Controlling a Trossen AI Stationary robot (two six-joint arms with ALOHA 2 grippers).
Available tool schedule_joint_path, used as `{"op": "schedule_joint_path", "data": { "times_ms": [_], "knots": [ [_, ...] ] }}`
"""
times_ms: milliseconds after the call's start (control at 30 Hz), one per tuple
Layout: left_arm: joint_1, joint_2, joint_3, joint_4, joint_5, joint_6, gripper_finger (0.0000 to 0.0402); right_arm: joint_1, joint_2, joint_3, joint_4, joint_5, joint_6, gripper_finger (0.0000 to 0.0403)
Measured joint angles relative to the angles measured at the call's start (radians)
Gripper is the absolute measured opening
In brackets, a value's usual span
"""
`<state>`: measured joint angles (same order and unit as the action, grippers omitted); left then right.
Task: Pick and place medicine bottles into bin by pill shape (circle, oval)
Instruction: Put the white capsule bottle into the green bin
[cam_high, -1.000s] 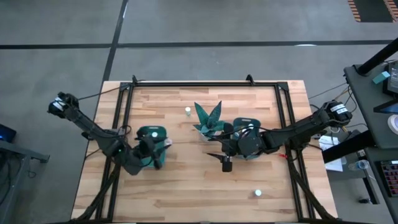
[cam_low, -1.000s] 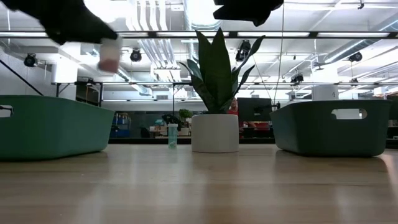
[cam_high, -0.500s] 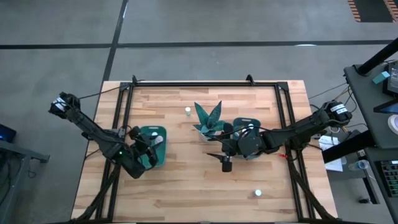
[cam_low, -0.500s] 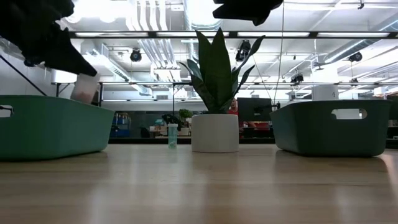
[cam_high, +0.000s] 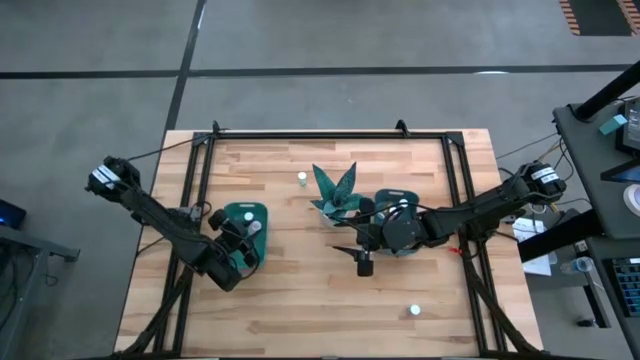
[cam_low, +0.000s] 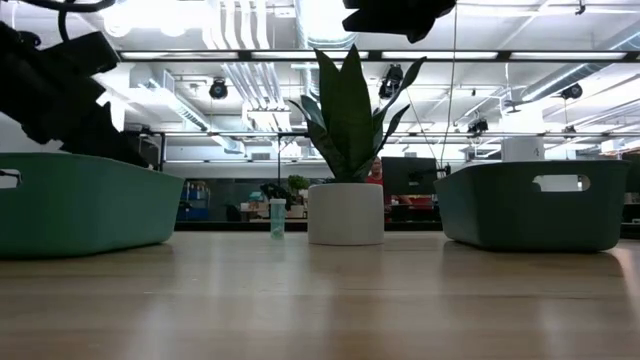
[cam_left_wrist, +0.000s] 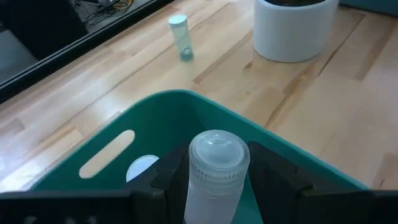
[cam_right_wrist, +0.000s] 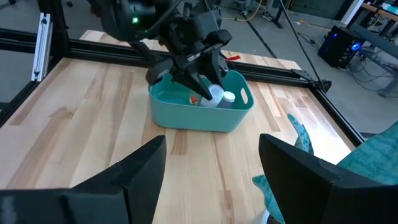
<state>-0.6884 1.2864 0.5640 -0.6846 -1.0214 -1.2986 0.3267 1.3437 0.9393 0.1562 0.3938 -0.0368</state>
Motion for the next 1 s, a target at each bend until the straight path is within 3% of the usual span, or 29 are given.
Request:
{"op": "schedule_joint_path", "data": {
  "times_ms": [800, 1000],
  "knots": [
    [0.001, 0.053, -0.006, 0.032, -0.008, -0.008, 0.0131, 0.0, 0.0, -0.005, 0.004, 0.0, -0.007, 0.0256],
    [0.001, 0.053, -0.007, 0.048, -0.008, -0.008, 0.0165, 0.0, 0.0, -0.005, 0.004, 0.0, -0.007, 0.0252]
  ]
}}
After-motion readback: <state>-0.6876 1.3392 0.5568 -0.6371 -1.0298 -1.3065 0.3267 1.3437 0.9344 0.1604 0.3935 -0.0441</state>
